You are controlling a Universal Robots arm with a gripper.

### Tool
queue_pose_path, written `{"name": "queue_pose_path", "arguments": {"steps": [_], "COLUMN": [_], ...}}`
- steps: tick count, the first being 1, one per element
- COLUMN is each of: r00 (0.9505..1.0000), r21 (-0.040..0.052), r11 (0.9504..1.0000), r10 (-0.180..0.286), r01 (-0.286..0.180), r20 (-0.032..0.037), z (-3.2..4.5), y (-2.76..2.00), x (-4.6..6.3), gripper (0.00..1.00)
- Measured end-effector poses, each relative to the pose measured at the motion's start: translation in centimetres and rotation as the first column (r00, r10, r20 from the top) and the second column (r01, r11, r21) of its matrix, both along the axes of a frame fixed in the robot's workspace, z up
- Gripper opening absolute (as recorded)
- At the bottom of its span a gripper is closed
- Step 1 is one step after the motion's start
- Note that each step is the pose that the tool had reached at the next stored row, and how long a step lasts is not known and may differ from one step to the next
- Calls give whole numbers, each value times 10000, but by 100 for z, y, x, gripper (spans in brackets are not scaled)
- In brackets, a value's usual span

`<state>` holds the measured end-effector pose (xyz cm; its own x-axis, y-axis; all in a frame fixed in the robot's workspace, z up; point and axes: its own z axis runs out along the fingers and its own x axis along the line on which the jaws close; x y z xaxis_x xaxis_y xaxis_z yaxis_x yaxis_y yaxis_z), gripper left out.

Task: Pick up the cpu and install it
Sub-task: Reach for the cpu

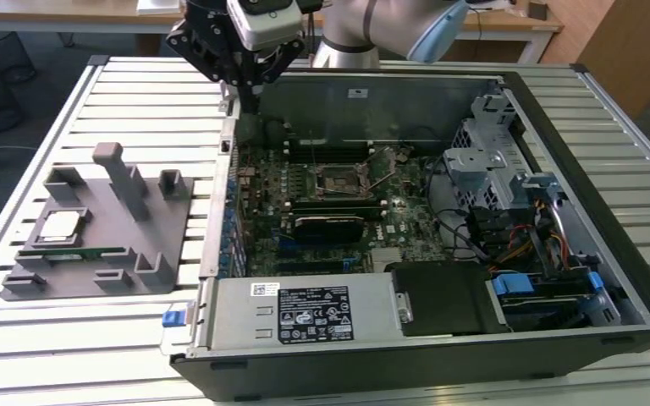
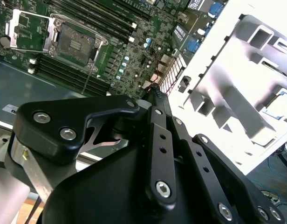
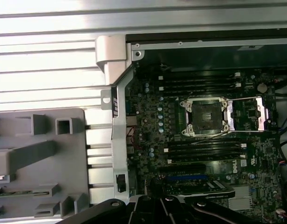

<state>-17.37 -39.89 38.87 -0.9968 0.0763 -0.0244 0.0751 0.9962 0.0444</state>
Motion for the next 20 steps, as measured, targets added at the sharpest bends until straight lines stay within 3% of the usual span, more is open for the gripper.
{"name": "queue_pose_path", "arguments": {"steps": [12,20], "r00": [10000,10000], "r21": [-1,0], "r11": [10000,10000], "r10": [1,1], "r01": [-1,-1], "r20": [-1,-1], "z": [-3,-5], "y": [0,3], "x": [-60,-206], "gripper": [11,11]}}
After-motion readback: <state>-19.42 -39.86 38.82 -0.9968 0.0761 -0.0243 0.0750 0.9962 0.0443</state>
